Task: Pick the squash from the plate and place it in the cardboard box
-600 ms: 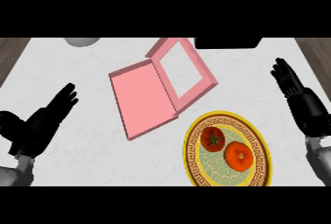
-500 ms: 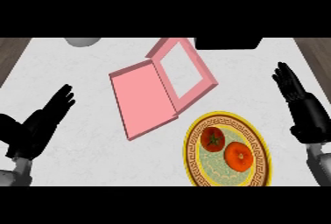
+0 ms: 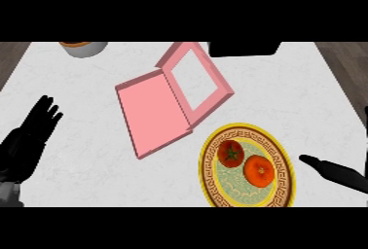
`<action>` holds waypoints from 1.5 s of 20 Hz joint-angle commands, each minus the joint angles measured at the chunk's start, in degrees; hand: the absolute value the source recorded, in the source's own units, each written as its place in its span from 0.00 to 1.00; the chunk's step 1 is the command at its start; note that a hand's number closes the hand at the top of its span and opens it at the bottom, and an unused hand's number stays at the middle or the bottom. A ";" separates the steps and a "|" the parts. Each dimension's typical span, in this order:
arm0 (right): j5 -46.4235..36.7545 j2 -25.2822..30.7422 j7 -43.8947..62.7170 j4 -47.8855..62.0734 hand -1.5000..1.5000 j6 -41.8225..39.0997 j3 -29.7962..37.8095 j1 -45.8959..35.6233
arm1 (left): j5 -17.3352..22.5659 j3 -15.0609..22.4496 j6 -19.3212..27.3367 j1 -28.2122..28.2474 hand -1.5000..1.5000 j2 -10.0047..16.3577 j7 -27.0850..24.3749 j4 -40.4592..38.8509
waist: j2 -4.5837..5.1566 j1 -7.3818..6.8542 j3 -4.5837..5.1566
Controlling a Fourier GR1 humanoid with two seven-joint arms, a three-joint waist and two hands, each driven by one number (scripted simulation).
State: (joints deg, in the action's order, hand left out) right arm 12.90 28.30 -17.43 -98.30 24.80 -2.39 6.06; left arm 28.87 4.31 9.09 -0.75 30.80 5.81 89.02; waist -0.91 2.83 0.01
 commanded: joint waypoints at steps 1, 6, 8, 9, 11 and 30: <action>-6.62 -5.63 -12.95 -7.96 0.00 4.29 -3.61 9.64 | 0.18 0.47 0.97 -1.30 0.50 -2.22 0.81 0.30 | 0.48 -0.58 -0.03; -15.68 5.09 -2.02 -20.75 0.00 3.19 -6.61 22.88 | 0.16 -1.52 -0.40 0.22 0.50 -1.33 -0.34 -0.24 | 0.62 -0.76 0.17; -23.65 10.01 6.46 -19.80 0.00 4.58 -8.48 23.25 | -0.35 -0.02 0.66 -0.12 0.50 -1.29 1.60 2.61 | 0.77 -1.34 0.37; -24.82 14.08 9.44 -20.47 0.00 2.58 -6.69 24.32 | -1.13 0.28 0.97 0.91 0.50 -1.40 0.80 3.14 | 0.75 -1.57 0.45; -29.20 18.24 15.20 -21.31 0.00 1.16 -6.32 27.72 | -0.65 -0.23 1.23 -0.07 0.50 -1.24 1.80 2.77 | 0.96 -1.01 0.60; -34.29 15.15 80.67 -30.51 0.00 -30.09 -23.54 -3.21 | -2.19 -0.24 -1.62 -3.64 0.50 -3.97 2.07 0.36 | 1.23 -4.14 0.08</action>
State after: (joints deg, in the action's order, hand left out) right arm -22.56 47.45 54.36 -131.69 0.08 -22.60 11.30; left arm 27.33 4.29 7.43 -2.75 28.05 7.75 90.78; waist 0.36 -1.59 0.17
